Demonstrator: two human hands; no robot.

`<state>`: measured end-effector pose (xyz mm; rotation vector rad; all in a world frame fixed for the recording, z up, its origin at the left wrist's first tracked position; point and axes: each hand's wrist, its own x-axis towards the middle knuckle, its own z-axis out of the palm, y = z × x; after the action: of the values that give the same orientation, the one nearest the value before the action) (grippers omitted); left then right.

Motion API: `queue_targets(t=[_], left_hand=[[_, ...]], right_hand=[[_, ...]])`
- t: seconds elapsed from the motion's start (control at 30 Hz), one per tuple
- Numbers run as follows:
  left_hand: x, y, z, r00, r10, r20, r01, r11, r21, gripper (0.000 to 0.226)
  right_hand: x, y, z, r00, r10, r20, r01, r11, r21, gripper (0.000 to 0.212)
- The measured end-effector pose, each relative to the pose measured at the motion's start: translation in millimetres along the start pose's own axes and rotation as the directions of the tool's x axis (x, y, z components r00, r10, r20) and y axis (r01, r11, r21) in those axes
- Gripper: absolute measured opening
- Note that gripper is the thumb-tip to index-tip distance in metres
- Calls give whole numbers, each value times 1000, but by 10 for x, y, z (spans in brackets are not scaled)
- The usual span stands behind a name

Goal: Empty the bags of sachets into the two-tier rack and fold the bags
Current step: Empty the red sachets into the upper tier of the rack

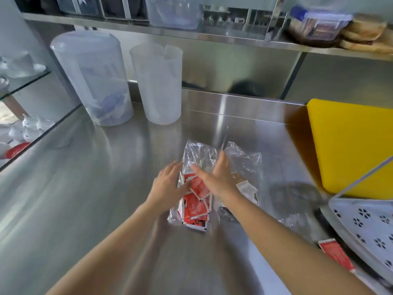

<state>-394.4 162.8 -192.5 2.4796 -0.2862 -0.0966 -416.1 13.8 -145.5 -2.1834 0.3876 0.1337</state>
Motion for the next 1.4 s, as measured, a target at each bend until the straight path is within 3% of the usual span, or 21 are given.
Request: queue_targets(t=[0.17, 0.3, 0.37, 0.5, 0.57, 0.67, 0.73, 0.93, 1.0, 1.03, 1.17, 1.23, 1.3, 1.37, 1.4], left_hand=[[-366, -26, 296, 995, 59, 83, -69, 989, 129, 68], [-455, 12, 343, 998, 47, 39, -52, 991, 121, 63], [-479, 51, 342, 993, 114, -6, -112, 981, 156, 56], [-537, 200, 356, 969, 238, -64, -222, 956, 194, 49], [-555, 282, 362, 977, 170, -129, -149, 977, 154, 35], [-576, 393, 359, 993, 35, -110, -23, 994, 111, 40], [-612, 459, 345, 996, -52, -68, 52, 999, -4, 49], [-693, 479, 375, 989, -147, 25, 146, 920, -364, 64], [-705, 453, 380, 968, -246, 53, 241, 848, -472, 69], [-715, 447, 376, 950, -302, 83, 293, 765, -573, 68], [-734, 365, 286, 845, -451, 288, 435, 266, -860, 34], [-730, 290, 187, 780, -369, 505, 540, -9, -841, 21], [-732, 225, 127, 748, -288, 598, 607, -69, -792, 32], [-733, 180, 101, 734, -264, 626, 655, 29, -755, 38], [-737, 167, 92, 722, -282, 632, 673, 74, -736, 39]], right_hand=[[-149, 160, 124, 998, 62, 32, -58, 992, -115, 79], [-162, 260, 67, 999, 33, -34, -39, 979, -200, 34], [-150, 294, 12, 998, 31, -46, -35, 994, -101, 24], [-138, 286, -63, 998, 17, -53, -10, 990, 142, 30], [-153, 252, -74, 999, 19, -45, -9, 975, 224, 32], [-182, 196, -91, 998, 51, -29, -39, 942, 333, 32], [-199, 177, -114, 997, 71, -24, -55, 907, 417, 31], [-258, 177, -237, 987, 108, 116, -158, 614, 773, 28], [-266, 191, -300, 983, 67, 173, -182, 522, 833, 26], [-272, 190, -331, 980, 40, 194, -188, 493, 849, 26], [-288, 119, -387, 975, -27, 221, -181, 480, 858, 27], [-266, 82, -398, 973, -34, 229, -183, 488, 853, 25], [-242, 67, -408, 970, -47, 238, -176, 540, 823, 17], [-228, 90, -429, 970, -41, 240, -152, 667, 730, 10], [-221, 112, -454, 974, -25, 226, -136, 731, 669, 19]])
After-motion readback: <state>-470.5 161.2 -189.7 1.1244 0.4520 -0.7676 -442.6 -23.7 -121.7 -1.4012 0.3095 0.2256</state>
